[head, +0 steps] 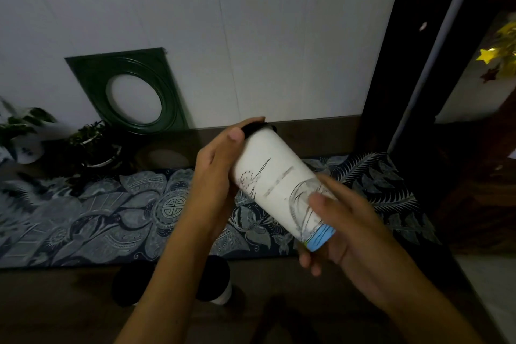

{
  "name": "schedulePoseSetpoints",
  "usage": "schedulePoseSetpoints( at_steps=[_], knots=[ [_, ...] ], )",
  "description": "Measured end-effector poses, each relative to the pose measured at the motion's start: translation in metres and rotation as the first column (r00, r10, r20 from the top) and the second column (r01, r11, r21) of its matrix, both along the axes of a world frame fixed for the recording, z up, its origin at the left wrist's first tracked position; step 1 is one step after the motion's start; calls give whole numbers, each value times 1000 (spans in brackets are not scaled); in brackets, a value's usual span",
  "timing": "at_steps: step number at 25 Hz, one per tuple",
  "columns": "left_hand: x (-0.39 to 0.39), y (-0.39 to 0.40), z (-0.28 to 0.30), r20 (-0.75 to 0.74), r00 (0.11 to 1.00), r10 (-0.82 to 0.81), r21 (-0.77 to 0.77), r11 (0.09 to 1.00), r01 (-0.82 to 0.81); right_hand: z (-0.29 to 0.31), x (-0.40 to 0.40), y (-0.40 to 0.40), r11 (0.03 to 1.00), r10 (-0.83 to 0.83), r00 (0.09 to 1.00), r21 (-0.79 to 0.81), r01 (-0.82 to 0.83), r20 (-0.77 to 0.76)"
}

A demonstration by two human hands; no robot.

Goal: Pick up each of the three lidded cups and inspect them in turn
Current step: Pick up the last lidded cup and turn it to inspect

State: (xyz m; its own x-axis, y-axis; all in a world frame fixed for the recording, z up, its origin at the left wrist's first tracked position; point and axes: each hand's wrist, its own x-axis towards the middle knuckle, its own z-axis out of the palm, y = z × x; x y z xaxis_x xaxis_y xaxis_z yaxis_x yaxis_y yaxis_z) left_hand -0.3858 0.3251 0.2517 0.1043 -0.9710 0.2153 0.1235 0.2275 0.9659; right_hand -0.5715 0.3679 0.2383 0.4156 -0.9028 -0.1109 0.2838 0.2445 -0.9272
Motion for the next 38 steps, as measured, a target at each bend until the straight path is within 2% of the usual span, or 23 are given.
schedulePoseSetpoints(
  at_steps=[2, 3, 5, 7, 8, 9, 11, 13, 15, 17, 18, 20, 21, 22, 23, 25, 27, 29, 31, 32, 34, 36, 38],
  knots=[
    [0, -1, 0, -28, 1000, 10, -10, 1000, -10, 2, 0, 0, 991, 56, 984, 111, -76, 171],
    [0, -2, 0, -28, 999, 31, -9, 999, -31, 4, 0, 0, 993, 56, 989, 97, -70, 139],
    [-2, -3, 2, -2, 998, 69, 4, 998, -69, 5, 1, -1, 995, -29, 979, -101, 9, -201],
    [-4, -5, 2, 28, 996, 84, 25, 996, -85, 3, -2, 0, 881, -275, 736, -468, -65, -619],
    [-5, -5, 2, 38, 996, 83, 34, 996, -84, 0, -2, -1, 807, -376, 629, -574, -138, -680],
    [-5, -5, 2, 47, 996, 70, 36, 997, -72, -2, -3, -1, 783, -400, 613, -602, -157, -681],
    [-5, -6, 1, 51, 998, 29, 24, 999, -30, -1, -6, -2, 862, -276, 759, -501, -76, -590],
    [-4, -5, 0, 18, 1000, -14, 4, 1000, 14, 1, -9, -5, 976, -65, 969, -215, 13, -237],
    [-5, -6, 0, -12, 999, -32, -24, 999, 32, 1, -10, -5, 998, 42, 996, 36, -45, 80],
    [-8, -8, -1, -18, 1000, -8, -29, 1000, 7, 0, -11, -6, 990, 94, 981, 86, -110, 170],
    [-9, -9, -1, -16, 1000, 13, -19, 1000, -13, 0, -12, -6, 994, 82, 991, 57, -88, 103],
    [-12, -11, -2, 19, 998, 54, 5, 999, -54, 0, -14, -6, 984, -63, 945, -176, 6, -321],
    [-14, -12, -3, 43, 997, 67, 15, 998, -67, 0, -16, -6, 931, -208, 813, -366, -7, -543],
    [-15, -13, -3, 59, 996, 71, 25, 997, -73, -3, -17, -6, 858, -336, 683, -511, -62, -648],
    [-16, -13, -2, 68, 995, 68, 31, 997, -70, -5, -17, -6, 821, -378, 641, -562, -101, -668],
    [-16, -13, -3, 68, 997, 39, 31, 999, -41, -4, -19, -7, 877, -261, 780, -478, -55, -568],
    [-16, -13, -2, 48, 999, -10, 23, 1000, 9, -2, -22, -10, 979, -54, 973, -206, 7, -226],
    [-17, -13, -1, 22, 999, -38, 14, 999, 38, -3, -24, -11, 997, 60, 996, 36, -62, 71],
    [-19, -13, -1, 4, 1000, -28, 8, 1000, 28, -4, -25, -10, 988, 108, 979, 91, -125, 172],
    [-21, -14, 0, 10, 1000, -17, 8, 1000, 17, -3, -25, -10, 991, 100, 984, 78, -113, 148],
    [-22, -15, 1, 41, 999, 13, 15, 1000, -14, 0, -26, -9, 995, 10, 987, -93, -26, -161],
    [-22, -15, 2, 68, 997, 38, 25, 999, -39, -2, -27, -9, 907, -239, 803, -422, -17, -547],
    [-22, -15, 2, 86, 996, 37, 23, 999, -39, -5, -26, -8, 833, -342, 711, -548, -73, -614]
  ],
)
